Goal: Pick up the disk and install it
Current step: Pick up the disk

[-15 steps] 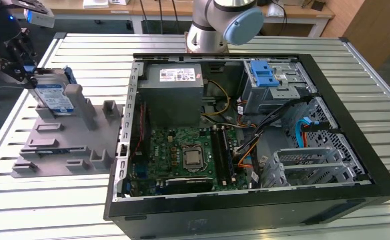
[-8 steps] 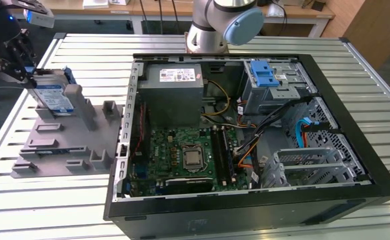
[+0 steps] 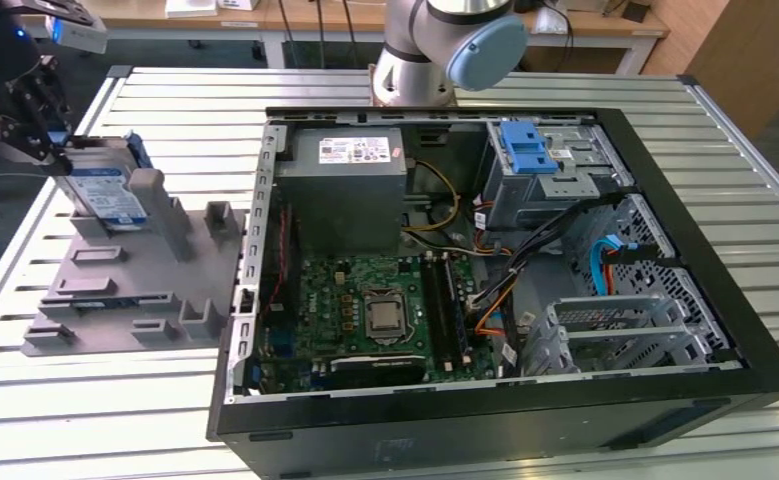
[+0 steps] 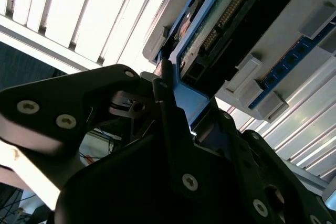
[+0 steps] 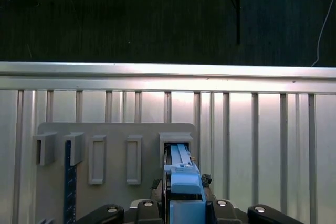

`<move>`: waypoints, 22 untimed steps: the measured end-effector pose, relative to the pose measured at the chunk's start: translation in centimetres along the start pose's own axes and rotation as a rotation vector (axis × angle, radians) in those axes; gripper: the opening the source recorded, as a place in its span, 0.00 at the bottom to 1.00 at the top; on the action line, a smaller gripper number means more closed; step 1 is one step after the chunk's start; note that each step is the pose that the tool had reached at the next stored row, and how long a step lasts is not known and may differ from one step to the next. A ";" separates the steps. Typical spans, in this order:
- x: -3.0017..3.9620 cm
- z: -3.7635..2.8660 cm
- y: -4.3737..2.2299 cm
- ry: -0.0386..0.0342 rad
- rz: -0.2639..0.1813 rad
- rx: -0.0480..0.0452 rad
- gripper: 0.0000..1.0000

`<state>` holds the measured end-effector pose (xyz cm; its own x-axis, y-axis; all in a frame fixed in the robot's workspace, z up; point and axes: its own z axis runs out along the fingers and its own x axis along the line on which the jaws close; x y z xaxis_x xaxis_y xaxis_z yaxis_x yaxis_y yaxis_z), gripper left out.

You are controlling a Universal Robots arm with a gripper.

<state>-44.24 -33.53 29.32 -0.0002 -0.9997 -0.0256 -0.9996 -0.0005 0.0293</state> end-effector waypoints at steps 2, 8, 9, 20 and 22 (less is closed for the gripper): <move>0.00 0.01 0.00 0.0000 0.000 0.0002 0.36; 0.00 0.16 0.00 0.0010 0.000 -0.0004 0.38; 0.00 0.17 0.00 0.0010 0.000 -0.0003 0.38; 0.01 0.25 -0.01 0.0009 0.000 -0.0001 0.36; 0.01 0.25 0.00 0.0009 0.000 -0.0002 0.36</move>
<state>-44.24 -33.53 29.06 -0.0002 -0.9997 -0.0247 -0.9996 -0.0005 0.0294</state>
